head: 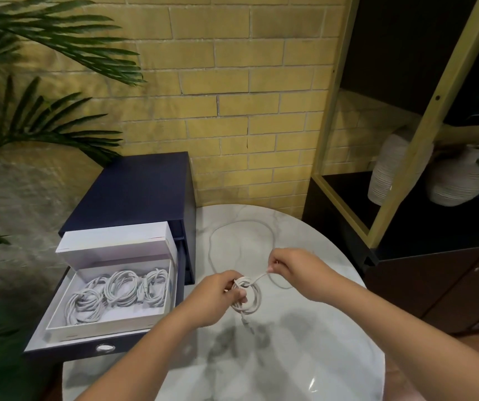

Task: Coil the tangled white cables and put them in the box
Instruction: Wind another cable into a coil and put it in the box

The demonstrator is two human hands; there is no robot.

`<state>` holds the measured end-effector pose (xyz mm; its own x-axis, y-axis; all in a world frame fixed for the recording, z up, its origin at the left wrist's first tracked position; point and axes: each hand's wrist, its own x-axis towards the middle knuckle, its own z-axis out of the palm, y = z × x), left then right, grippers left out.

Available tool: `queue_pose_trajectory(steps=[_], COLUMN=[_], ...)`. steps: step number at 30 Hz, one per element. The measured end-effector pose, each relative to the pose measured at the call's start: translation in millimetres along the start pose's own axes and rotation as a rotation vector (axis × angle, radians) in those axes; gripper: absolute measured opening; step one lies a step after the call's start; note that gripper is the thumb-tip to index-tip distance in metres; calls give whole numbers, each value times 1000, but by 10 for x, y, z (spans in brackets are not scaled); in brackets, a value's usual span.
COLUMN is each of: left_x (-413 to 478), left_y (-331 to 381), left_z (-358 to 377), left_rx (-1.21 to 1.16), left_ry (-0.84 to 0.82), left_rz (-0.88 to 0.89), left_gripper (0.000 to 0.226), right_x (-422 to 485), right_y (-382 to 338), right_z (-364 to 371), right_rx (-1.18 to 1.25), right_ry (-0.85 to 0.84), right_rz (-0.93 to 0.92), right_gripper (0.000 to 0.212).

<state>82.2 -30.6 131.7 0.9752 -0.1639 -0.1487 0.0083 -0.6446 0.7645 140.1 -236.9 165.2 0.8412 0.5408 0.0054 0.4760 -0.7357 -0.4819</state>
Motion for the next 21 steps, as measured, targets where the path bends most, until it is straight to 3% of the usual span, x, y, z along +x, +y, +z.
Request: queue_pose_trajectory(steps=[3, 6, 10, 13, 17, 19, 21], left_x=[-31, -43, -29, 6, 42, 58, 67], left_y=[64, 125, 193, 202, 215, 204, 188], left_z=[-51, -76, -24, 24, 77, 93, 104], left_rx=[-408, -603, -777, -826, -793, -782, -762], left_ry=[-121, -170, -122, -43, 100, 161, 187], left_rz=[-56, -100, -134, -143, -136, -133, -135], left_gripper=[12, 9, 10, 14, 13, 8, 6], right_x=[3, -11, 18, 45, 6, -15, -26], right_y=[76, 90, 33, -11, -72, -95, -100], right_z=[12, 102, 251, 266, 254, 265, 291], right_rx=[-14, 48, 234, 588, 1055, 1145, 1076], right_ry=[95, 167, 206, 129, 69, 42, 42], right_rz=[-86, -90, 40, 220, 322, 326, 290], right_gripper=[14, 13, 15, 19, 27, 29, 20])
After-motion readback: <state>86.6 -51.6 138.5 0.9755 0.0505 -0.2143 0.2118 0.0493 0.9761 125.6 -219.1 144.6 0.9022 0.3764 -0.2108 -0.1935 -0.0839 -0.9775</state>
